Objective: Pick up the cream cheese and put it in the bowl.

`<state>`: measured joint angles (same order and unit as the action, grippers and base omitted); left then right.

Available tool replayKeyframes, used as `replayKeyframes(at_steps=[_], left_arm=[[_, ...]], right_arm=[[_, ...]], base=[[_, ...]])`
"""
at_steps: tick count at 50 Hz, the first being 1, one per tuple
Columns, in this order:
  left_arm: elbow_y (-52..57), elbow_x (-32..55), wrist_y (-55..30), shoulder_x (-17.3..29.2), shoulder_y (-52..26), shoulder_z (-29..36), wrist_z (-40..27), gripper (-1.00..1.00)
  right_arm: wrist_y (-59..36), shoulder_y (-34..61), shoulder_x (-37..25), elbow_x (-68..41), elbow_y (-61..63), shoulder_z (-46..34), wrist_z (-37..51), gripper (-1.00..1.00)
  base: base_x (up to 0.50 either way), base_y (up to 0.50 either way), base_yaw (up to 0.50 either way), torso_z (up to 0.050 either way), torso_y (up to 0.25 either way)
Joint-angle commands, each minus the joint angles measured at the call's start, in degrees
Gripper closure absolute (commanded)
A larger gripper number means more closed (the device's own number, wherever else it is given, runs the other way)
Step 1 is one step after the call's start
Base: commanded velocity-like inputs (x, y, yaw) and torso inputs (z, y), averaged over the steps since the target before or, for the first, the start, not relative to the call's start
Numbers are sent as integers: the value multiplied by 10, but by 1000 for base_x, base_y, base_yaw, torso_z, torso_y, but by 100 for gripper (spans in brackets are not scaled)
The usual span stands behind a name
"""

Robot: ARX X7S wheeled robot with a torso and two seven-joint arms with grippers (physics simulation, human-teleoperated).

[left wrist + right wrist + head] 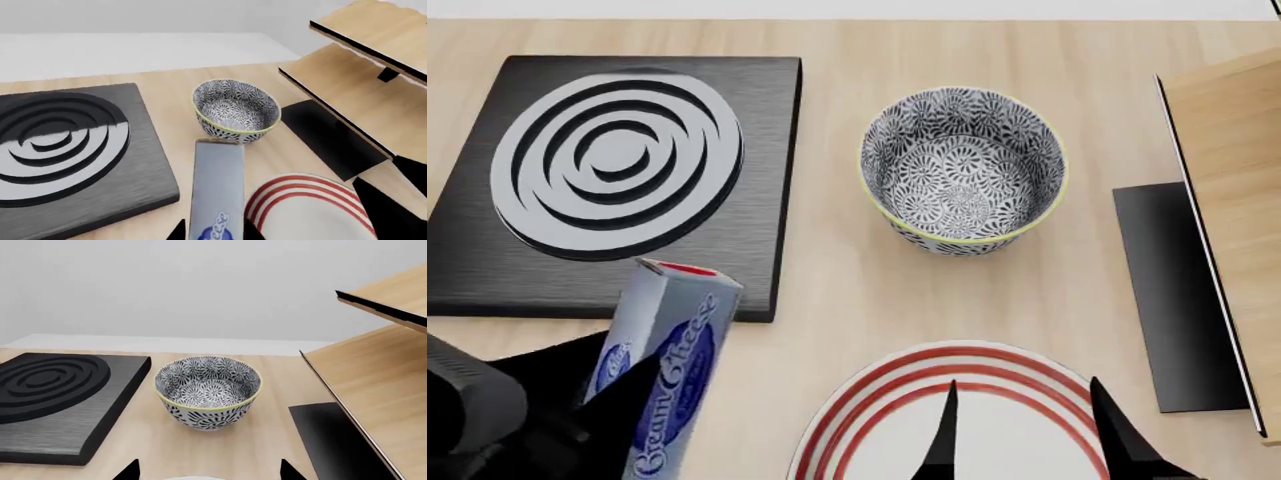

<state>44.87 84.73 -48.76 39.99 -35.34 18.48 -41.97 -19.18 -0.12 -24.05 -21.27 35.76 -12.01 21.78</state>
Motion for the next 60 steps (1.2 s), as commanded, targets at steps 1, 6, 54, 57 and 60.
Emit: replayKeyframes(at_steps=[1, 6, 54, 57, 60], left_arm=[[-24, 7, 75, -24, 10, -52, 71, 100], [-39, 18, 100, -37, 13, -69, 80, 100], [-194, 128, 267, -217, 16, -131, 152, 100], [-193, 126, 256, -214, 6, -119, 150, 100], [-191, 131, 257, -215, 4, -119, 145, 100]], right_arm=[[19, -6, 2, -5, 0, 4, -3, -100], [34, -13, 2, 2, -4, -3, -8, -100], [41, 29, 30, -542, -74, 73, -147, -100], [27, 41, 29, -579, -85, 68, -146, -100], [14, 45, 26, -621, -87, 64, -150, -100]], base=[[0, 0, 0, 0, 0], [0, 0, 0, 0, 0], [0, 0, 0, 0, 0], [0, 0, 0, 0, 0], [0, 0, 0, 0, 7]])
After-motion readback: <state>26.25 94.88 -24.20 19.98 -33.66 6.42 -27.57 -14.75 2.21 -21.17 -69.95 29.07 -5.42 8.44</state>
